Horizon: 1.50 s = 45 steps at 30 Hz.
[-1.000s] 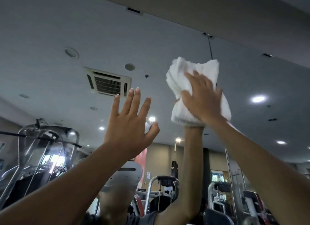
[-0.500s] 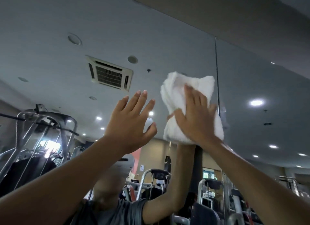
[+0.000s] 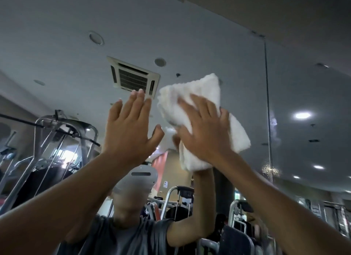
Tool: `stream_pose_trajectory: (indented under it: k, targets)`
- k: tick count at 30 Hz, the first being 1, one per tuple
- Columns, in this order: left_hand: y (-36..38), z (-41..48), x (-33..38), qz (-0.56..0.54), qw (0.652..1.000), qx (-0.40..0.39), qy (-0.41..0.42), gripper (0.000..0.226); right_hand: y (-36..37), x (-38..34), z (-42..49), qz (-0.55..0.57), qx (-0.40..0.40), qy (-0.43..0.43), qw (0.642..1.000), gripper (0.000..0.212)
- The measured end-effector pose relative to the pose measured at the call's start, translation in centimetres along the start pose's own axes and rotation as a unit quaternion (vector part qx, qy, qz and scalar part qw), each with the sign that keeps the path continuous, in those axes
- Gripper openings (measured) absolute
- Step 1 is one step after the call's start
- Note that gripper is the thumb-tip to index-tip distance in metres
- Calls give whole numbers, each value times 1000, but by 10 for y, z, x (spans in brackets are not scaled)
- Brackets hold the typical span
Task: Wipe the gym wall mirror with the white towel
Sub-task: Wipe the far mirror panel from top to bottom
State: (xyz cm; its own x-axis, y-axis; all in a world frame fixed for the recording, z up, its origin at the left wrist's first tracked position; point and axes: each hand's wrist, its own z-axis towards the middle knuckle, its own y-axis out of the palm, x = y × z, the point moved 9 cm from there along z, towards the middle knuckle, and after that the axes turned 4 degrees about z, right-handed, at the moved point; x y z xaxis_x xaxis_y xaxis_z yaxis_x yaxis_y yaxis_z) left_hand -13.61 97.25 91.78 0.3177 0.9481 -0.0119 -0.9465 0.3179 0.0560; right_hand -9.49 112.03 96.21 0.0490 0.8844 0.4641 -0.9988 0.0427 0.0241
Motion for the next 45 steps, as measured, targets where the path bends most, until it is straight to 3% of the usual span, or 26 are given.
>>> stream_pose_trajectory:
  k: [2, 3, 4, 6, 8, 10, 12, 14, 16, 18, 19, 21, 23, 25, 27, 29, 31, 33, 34, 36, 38, 40, 42, 45]
  targets:
    - [-1, -1, -6, 23, 999, -15, 42, 76, -1, 2, -7, -9, -49, -103, 993, 68]
    - [-3, -2, -10, 40, 996, -25, 80, 75, -3, 18, -6, -18, -61, -105, 992, 69]
    - [-5, -3, -17, 58, 990, -36, 122, 73, -6, 40, -1, -25, -53, -65, 996, 68]
    - [-11, -3, -41, 95, 978, -54, 180, 69, -13, 83, 15, -35, -8, 112, 993, 64]
    - [-19, -2, -78, 111, 976, -56, 180, 68, -10, 92, 32, -39, 27, 279, 959, 61]
    - [-23, -5, -114, 100, 982, -57, 152, 70, -1, 56, 51, -29, 32, 331, 943, 62]
    - [-22, -12, -134, 87, 984, -59, 145, 69, 8, -7, 64, -21, 22, 248, 968, 64]
    - [-20, -16, -142, 69, 983, -62, 156, 67, 12, -69, 57, -17, 10, 81, 997, 66]
    - [-21, -16, -146, 65, 978, -62, 186, 68, 13, -96, 40, 9, -30, -61, 998, 67]
    - [-25, -14, -150, 57, 973, -53, 219, 67, 9, -80, 37, 23, -55, -92, 994, 69]
    - [-25, -15, -153, 49, 971, -49, 228, 66, 5, -64, 44, 22, -41, -50, 998, 68]
    - [-25, -19, -156, 32, 972, -46, 228, 66, 2, -33, 61, 8, 4, 120, 993, 64]
    - [-25, -21, -157, 25, 978, -41, 205, 67, 3, -30, 79, -14, 37, 278, 960, 58]
    - [-28, -19, -167, 15, 988, -38, 147, 70, 11, -64, 98, -16, 29, 305, 952, 58]
    - [-30, -18, -178, 10, 994, -33, 99, 72, 19, -111, 105, -15, 1, 205, 979, 66]
    - [-28, -19, -179, 13, 995, -33, 97, 74, 25, -150, 93, -2, -30, 42, 999, 70]
    - [-27, -19, -177, 3, 995, -32, 99, 75, 23, -162, 75, 24, -73, -110, 991, 68]
    - [-26, -18, -178, -7, 995, -34, 94, 77, 20, -139, 72, 23, -90, -142, 985, 69]
    - [-25, -19, -179, -7, 995, -38, 88, 79, 17, -119, 79, 20, -73, -90, 993, 68]
    - [-24, -18, -183, -8, 997, -41, 65, 83, 11, -83, 98, 7, -2, 103, 995, 65]
    - [-25, -16, -186, -14, 998, -44, 40, 86, 13, -74, 114, -10, 34, 281, 959, 61]
    - [-25, -15, -189, -27, 998, -44, 27, 84, 18, -101, 130, -5, 30, 329, 944, 58]
    - [-25, -15, -191, -35, 998, -42, 24, 80, 28, -146, 136, 0, 14, 239, 971, 61]
    - [-29, -14, -192, -40, 998, -20, 32, 73, 32, -202, 113, 17, -14, -9, 1000, 65]
